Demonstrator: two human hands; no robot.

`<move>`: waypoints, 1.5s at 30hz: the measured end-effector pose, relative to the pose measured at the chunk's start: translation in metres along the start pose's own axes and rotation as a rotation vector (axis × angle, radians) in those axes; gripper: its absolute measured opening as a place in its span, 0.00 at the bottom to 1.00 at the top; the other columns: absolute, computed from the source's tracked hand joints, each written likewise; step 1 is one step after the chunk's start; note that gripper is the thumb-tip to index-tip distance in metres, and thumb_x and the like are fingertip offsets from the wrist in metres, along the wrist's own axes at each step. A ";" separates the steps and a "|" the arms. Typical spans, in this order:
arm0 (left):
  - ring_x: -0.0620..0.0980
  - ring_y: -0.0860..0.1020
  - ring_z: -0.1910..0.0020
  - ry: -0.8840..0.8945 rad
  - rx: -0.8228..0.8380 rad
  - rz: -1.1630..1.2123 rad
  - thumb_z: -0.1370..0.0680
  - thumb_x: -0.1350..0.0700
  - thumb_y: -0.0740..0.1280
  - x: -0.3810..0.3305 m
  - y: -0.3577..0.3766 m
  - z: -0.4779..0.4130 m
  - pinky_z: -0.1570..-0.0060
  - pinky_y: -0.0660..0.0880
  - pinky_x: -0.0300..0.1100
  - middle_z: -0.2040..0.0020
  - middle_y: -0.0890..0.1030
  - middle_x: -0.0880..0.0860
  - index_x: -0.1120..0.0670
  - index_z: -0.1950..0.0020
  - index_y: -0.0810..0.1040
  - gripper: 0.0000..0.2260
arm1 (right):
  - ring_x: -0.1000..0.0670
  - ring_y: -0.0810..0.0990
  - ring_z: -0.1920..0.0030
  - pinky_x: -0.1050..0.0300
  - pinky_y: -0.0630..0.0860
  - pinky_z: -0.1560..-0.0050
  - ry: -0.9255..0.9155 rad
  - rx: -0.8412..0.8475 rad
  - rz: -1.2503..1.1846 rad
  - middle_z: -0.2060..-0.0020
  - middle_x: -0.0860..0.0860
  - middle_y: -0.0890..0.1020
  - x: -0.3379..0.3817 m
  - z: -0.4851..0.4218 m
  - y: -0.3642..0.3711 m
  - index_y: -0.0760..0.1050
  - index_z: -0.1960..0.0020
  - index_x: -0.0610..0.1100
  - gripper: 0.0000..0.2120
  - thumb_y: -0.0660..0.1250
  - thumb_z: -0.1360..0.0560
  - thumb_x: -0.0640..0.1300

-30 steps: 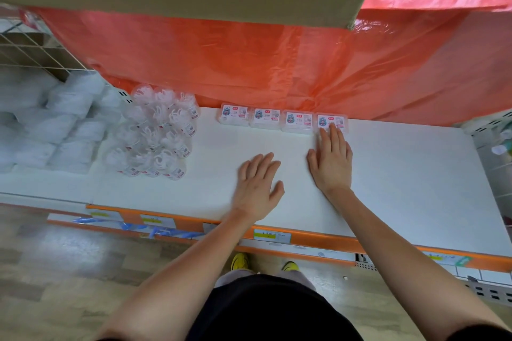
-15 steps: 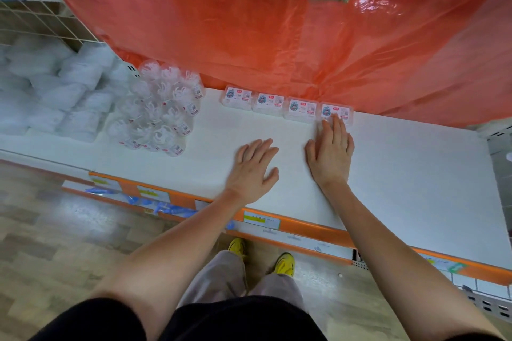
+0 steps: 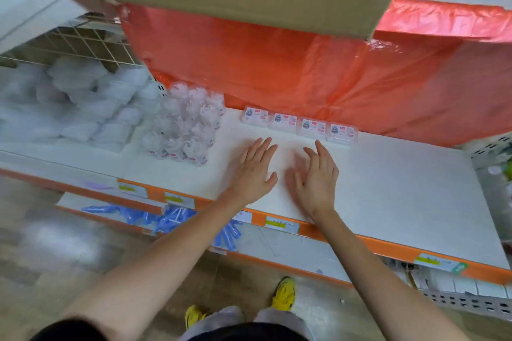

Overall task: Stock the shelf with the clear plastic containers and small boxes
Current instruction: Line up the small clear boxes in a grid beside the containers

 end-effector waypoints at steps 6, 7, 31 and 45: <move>0.54 0.56 0.23 -0.095 -0.171 -0.004 0.24 0.51 0.65 0.095 -0.086 0.056 0.27 0.52 0.50 0.22 0.61 0.55 0.57 0.26 0.67 0.27 | 0.42 0.63 0.27 0.45 0.59 0.30 -0.128 -0.009 -0.053 0.28 0.42 0.68 0.121 0.001 0.038 0.70 0.32 0.40 0.23 0.66 0.26 0.40; 0.54 0.57 0.23 -0.113 -0.191 -0.007 0.25 0.52 0.65 0.114 -0.097 0.068 0.28 0.54 0.50 0.23 0.62 0.56 0.57 0.27 0.68 0.26 | 0.42 0.63 0.27 0.45 0.59 0.30 -0.147 -0.004 -0.065 0.28 0.42 0.68 0.144 0.003 0.047 0.71 0.32 0.40 0.23 0.66 0.26 0.40; 0.58 0.59 0.24 -0.434 -0.237 -0.077 0.24 0.55 0.68 0.428 -0.191 0.241 0.28 0.56 0.52 0.24 0.63 0.58 0.60 0.28 0.68 0.26 | 0.44 0.47 0.21 0.45 0.48 0.24 -0.265 0.249 0.060 0.20 0.44 0.49 0.451 -0.032 0.234 0.53 0.21 0.45 0.49 0.71 0.31 0.65; 0.56 0.49 0.22 -0.359 -0.049 -0.144 0.21 0.49 0.64 0.514 -0.218 0.157 0.26 0.48 0.50 0.20 0.49 0.56 0.55 0.21 0.51 0.34 | 0.45 0.58 0.24 0.43 0.50 0.28 -0.264 0.203 0.224 0.23 0.48 0.63 0.467 -0.065 0.284 0.65 0.25 0.50 0.33 0.67 0.26 0.62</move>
Point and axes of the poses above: each hand's wrist, its own z-axis away from the middle knuckle, its own y-axis out of the palm, x = y × z, the point moved 4 cm from there along -z, towards the middle knuckle
